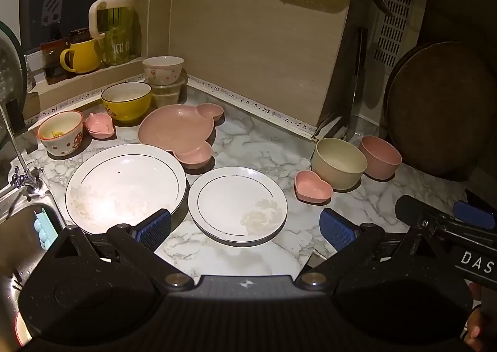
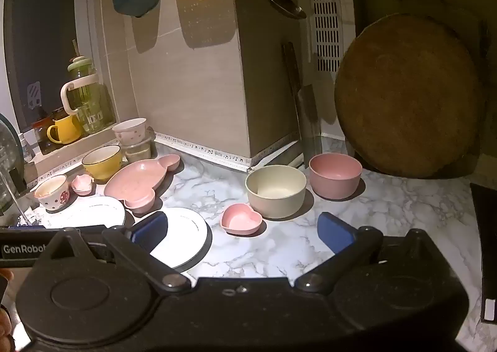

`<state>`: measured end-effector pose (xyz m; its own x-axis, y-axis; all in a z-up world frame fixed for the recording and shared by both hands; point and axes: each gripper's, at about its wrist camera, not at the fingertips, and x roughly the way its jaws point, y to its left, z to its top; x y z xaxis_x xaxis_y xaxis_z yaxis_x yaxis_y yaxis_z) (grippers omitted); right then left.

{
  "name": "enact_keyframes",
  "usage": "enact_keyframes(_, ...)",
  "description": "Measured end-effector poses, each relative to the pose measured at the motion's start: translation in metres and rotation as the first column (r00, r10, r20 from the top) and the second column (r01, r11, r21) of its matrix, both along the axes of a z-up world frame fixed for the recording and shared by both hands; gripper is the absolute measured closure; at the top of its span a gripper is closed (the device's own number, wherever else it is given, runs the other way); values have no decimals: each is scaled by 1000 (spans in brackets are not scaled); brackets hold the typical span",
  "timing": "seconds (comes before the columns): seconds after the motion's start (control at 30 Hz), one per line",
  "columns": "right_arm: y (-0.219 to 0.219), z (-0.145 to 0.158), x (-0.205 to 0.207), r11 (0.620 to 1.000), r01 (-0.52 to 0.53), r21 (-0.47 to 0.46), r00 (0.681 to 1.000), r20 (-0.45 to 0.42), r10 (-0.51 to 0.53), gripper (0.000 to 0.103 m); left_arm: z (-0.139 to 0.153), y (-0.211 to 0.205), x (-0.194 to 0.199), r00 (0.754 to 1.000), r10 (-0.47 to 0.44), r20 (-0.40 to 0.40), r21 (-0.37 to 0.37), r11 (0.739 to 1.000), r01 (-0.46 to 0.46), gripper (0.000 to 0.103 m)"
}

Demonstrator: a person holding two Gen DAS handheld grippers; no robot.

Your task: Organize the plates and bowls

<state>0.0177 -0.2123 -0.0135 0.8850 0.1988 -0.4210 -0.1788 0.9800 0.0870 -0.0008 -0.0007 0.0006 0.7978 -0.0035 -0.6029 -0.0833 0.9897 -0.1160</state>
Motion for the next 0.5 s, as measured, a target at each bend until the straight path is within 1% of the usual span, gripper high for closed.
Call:
enact_keyframes(0.07,-1,3,3,1000,0,1,1000,-2,0,0,1,-1,-1,1000,0,6,7,1000,0,1)
enact_keyframes(0.13,-5,5,8,999,-8,36,1000,-26,9,0,0,-2,-1,1000,1,1,11,1000,-1,1)
enact_keyframes(0.17,-3,-2,5,999,-9,35,1000,-22,10,0,1,-3,0,1000,0,0,12,1000,0,1)
enact_keyframes(0.23,-3,-2,2,1000,-1,28,1000,-8,1,0,1,-2,-1,1000,-2,-1,1,1000,2,1)
enact_keyframes(0.37,3,-9,-8,1000,3,19,1000,7,-3,0,3,-5,0,1000,2,-1,7,1000,-2,1)
enact_keyframes(0.4,-4,-5,-2,1000,-5,31,1000,-7,5,0,4,-3,0,1000,0,-1,7,1000,0,1)
enact_keyframes(0.5,-5,-2,0,999,-4,35,1000,-6,4,0,3,-4,0,1000,-1,0,6,1000,1,1)
